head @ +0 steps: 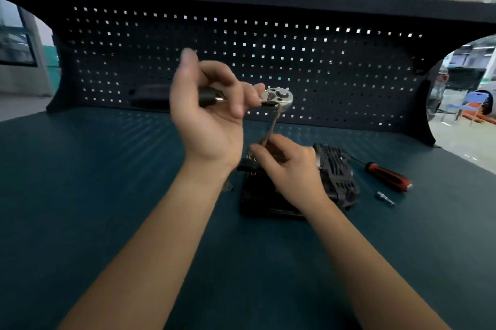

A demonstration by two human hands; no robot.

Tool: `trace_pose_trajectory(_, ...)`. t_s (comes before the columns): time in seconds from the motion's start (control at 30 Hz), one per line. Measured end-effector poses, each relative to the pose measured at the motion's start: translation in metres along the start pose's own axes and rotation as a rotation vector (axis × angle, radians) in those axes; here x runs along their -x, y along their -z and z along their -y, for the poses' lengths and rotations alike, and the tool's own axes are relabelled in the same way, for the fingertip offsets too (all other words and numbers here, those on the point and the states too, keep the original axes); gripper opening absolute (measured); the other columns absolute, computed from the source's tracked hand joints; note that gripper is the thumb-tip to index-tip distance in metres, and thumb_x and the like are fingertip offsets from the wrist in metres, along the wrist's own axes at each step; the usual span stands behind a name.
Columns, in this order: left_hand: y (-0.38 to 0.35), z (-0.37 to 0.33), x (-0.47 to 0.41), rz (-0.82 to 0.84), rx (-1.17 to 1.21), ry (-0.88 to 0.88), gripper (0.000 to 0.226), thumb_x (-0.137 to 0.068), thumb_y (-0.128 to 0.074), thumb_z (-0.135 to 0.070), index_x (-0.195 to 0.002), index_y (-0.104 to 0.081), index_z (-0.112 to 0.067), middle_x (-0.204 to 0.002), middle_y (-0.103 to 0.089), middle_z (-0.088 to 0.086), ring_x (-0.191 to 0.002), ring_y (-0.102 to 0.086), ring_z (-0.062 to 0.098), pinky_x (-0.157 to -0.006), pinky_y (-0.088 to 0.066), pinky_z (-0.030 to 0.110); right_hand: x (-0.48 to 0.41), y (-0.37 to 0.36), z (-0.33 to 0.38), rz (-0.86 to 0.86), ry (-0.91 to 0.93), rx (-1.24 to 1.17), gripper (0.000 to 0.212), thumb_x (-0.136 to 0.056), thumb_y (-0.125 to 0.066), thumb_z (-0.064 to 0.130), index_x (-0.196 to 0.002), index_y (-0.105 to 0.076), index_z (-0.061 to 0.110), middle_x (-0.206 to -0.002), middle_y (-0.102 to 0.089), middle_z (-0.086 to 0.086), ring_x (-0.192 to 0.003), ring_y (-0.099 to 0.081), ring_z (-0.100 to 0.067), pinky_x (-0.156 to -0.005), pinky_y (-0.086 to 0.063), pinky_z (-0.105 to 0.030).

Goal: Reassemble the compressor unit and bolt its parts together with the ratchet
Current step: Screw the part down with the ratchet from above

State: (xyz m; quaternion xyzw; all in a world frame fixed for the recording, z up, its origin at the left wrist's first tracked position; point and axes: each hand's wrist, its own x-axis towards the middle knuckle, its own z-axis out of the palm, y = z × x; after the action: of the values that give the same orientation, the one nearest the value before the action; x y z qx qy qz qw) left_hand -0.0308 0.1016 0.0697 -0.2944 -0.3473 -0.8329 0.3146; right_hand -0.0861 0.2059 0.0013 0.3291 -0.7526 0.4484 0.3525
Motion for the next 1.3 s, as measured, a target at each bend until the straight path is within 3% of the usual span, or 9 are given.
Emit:
trace_pose_trajectory(0.27,-0.007,-0.003,-0.051,-0.063,0.163,0.570,0.046,-0.089,-0.039,-0.026,-0.050,-0.053,-0.006,-0.030,-0.024,-0.009,-0.026,-0.029,0.007,-0.040,-0.038,0.015,0.002,-0.001,0.002,-0.045,0.102,0.086,0.023,-0.082,-0.063,0.018,-0.067,-0.063,0.001,-0.054,-0.047,0.007,-0.056,-0.044,-0.008,-0.050,-0.032,-0.010)
trace_pose_trajectory(0.4,-0.013,-0.002,-0.060,0.040,0.132,0.742,0.045,-0.091,-0.039,-0.027,-0.054,-0.053,-0.005,-0.030,-0.024,-0.010,-0.025,-0.029,0.005,-0.040,-0.040,0.016,0.004,0.004,-0.003,0.017,0.107,0.075,0.027,-0.083,-0.063,0.025,-0.080,-0.068,-0.001,-0.068,-0.068,-0.007,-0.061,-0.060,-0.016,-0.058,-0.046,-0.024)
trace_pose_trajectory(0.5,-0.010,-0.008,-0.040,0.120,0.100,0.654,0.040,-0.085,-0.042,-0.031,-0.052,-0.051,-0.010,-0.029,-0.024,-0.008,-0.026,-0.029,0.007,-0.044,-0.042,0.017,0.010,0.007,-0.018,0.323,-0.024,0.162,0.050,-0.076,-0.071,0.040,-0.117,-0.061,0.012,-0.115,-0.063,-0.002,-0.106,-0.056,-0.016,-0.089,-0.044,-0.028)
trace_pose_trajectory(0.57,-0.002,-0.010,-0.015,0.186,0.094,0.500,0.038,-0.080,-0.042,-0.033,-0.051,-0.051,-0.012,-0.029,-0.026,-0.008,-0.028,-0.032,0.009,-0.047,-0.043,0.020,0.012,0.007,-0.029,0.476,-0.131,0.261,0.066,-0.072,-0.076,0.040,-0.128,-0.051,0.016,-0.127,-0.054,0.001,-0.118,-0.048,-0.014,-0.096,-0.040,-0.030)
trace_pose_trajectory(0.73,0.009,-0.005,0.049,0.050,0.034,0.036,0.039,-0.089,-0.037,-0.028,-0.058,-0.057,-0.015,-0.038,-0.038,-0.005,-0.044,-0.052,0.016,-0.063,-0.051,0.028,0.008,0.004,-0.037,0.339,-0.151,0.257,0.039,-0.070,-0.080,0.025,-0.101,-0.061,0.012,-0.084,-0.053,0.008,-0.081,-0.052,-0.013,-0.063,-0.029,-0.013)
trace_pose_trajectory(0.87,0.003,0.010,0.082,0.138,-0.060,-0.162,0.024,-0.087,-0.053,-0.032,-0.072,-0.059,-0.015,-0.053,-0.052,-0.003,-0.066,-0.062,0.017,-0.077,-0.049,0.027,0.009,0.003,-0.037,0.356,-0.165,0.268,0.043,-0.072,-0.077,0.030,-0.107,-0.062,0.010,-0.101,-0.064,-0.003,-0.092,-0.058,-0.019,-0.071,-0.040,-0.021)
trace_pose_trajectory(0.97,0.003,0.002,0.070,-0.041,0.018,-0.093,0.038,-0.091,-0.042,-0.028,-0.060,-0.059,-0.015,-0.043,-0.045,-0.002,-0.051,-0.057,0.019,-0.067,-0.051,0.028,0.010,-0.001,-0.036,0.371,-0.192,0.284,0.053,-0.071,-0.078,0.037,-0.113,-0.058,0.012,-0.109,-0.062,-0.004,-0.101,-0.056,-0.021,-0.083,-0.043,-0.031)
trace_pose_trajectory(1.1,0.006,-0.012,0.020,-0.289,0.127,0.043,0.041,-0.090,-0.032,-0.019,-0.053,-0.048,-0.012,-0.037,-0.031,-0.003,-0.039,-0.044,0.017,-0.053,-0.049,0.025,0.011,-0.005,-0.035,0.346,-0.229,0.325,0.049,-0.071,-0.076,0.042,-0.104,-0.056,0.011,-0.105,-0.059,-0.003,-0.097,-0.055,-0.023,-0.082,-0.044,-0.035)
trace_pose_trajectory(1.3,0.022,-0.016,-0.021,-0.261,0.209,0.217,0.043,-0.089,-0.036,-0.023,-0.050,-0.047,-0.012,-0.035,-0.029,-0.008,-0.034,-0.039,0.010,-0.050,-0.046,0.020,0.011,-0.004,-0.038,0.360,-0.214,0.319,0.050,-0.070,-0.076,0.045,-0.103,-0.057,0.012,-0.105,-0.060,-0.004,-0.097,-0.056,-0.024,-0.081,-0.045,-0.035)
